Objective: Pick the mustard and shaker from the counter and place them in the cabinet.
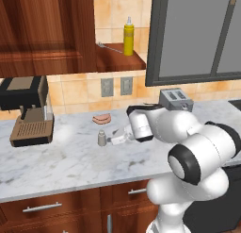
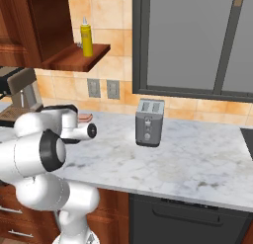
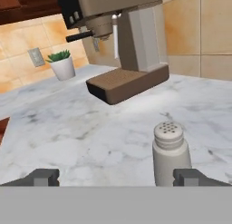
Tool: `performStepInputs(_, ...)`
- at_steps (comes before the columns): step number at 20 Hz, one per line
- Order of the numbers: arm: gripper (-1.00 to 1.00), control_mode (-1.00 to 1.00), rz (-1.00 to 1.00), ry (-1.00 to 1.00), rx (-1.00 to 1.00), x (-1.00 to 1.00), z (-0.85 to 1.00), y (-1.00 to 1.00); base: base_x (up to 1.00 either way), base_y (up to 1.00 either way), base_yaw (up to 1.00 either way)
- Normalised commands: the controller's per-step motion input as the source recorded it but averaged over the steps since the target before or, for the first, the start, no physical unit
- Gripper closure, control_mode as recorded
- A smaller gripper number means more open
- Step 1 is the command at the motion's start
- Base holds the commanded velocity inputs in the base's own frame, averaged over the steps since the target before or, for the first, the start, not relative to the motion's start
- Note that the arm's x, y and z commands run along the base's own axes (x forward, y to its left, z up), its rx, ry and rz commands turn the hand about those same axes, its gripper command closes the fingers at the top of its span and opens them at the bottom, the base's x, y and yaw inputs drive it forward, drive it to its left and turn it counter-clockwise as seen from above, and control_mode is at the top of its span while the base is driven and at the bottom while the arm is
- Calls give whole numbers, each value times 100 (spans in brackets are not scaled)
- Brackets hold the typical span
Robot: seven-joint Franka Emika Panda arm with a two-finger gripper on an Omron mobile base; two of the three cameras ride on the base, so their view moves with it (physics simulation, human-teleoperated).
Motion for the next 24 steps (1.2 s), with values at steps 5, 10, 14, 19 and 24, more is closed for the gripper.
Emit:
performStepInputs(5, -100, -100, 0, 0, 0, 30, -11, 9, 0, 0, 0)
performStepInputs(10, -100, -100, 0, 0, 0, 0, 0, 0, 0, 0, 0)
performStepInputs(14, -100, -100, 0, 0, 0, 0, -8, 0, 0, 0, 0)
performStepInputs(19, -100, -100, 0, 0, 0, 2, -9, 4, 0, 0, 0)
performStepInputs(24, -100, -100, 0, 0, 0, 15, -8, 13, 0, 0, 0)
